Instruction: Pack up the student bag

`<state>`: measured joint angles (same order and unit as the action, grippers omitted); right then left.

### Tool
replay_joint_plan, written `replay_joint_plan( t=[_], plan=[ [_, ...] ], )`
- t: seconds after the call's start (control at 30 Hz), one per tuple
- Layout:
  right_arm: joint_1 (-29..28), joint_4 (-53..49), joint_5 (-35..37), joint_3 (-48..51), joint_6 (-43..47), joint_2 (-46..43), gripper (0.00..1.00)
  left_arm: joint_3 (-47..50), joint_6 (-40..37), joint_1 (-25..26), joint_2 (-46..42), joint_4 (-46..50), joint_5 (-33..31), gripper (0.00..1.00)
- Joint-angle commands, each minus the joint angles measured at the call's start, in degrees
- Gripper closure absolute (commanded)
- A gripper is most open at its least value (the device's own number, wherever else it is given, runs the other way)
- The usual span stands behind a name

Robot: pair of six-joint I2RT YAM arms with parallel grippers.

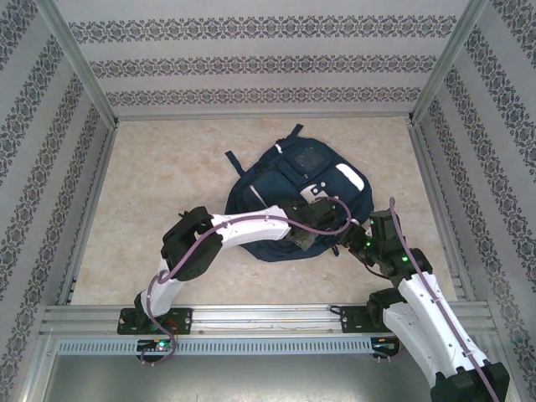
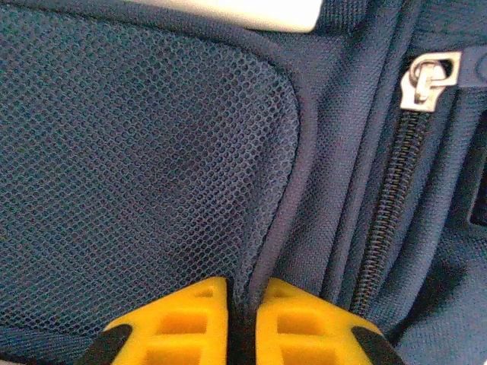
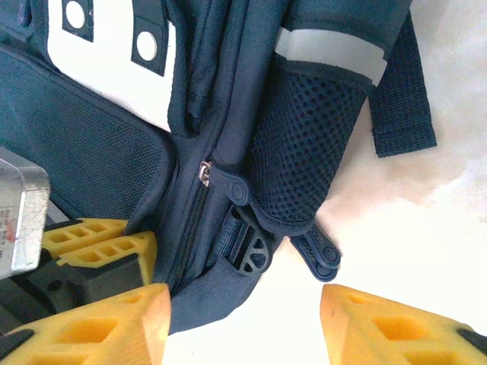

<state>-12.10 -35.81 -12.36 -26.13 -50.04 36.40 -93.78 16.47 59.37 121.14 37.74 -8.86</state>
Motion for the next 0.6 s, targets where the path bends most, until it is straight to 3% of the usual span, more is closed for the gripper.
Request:
replay_joint_plan(
  t=[0.0,0.2,0.37,0.43,0.57],
  plan=[
    [0.38,0.27,-2.33,1.08,1.95,-0.4,0.51,1.54,1.2,-2.56,-3.78,-2.72,4.37,0.97],
    [-0.22,9.89,-15.24,1.08,13.01,2.23,0.51,7.37,4.1,-7.16,-14.05,-11.78,20.85,1.0],
    [-0.52,20.96,-20.69,2.18,11.56,5.65,0.53,12.29,6.46,-11.92,-17.58,-18.53,34.51,1.0],
    [-0.73,24.85,-22.75,2.57,9.82,7.43,0.55,13.8,8.19,-12.99,-17.8,-20.24,37.1,1.0],
    [-0.83,24.81,-20.09,1.8,10.34,10.12,0.6,15.7,7.66,-13.32,-17.06,-21.21,40.21,1.0]
  ],
)
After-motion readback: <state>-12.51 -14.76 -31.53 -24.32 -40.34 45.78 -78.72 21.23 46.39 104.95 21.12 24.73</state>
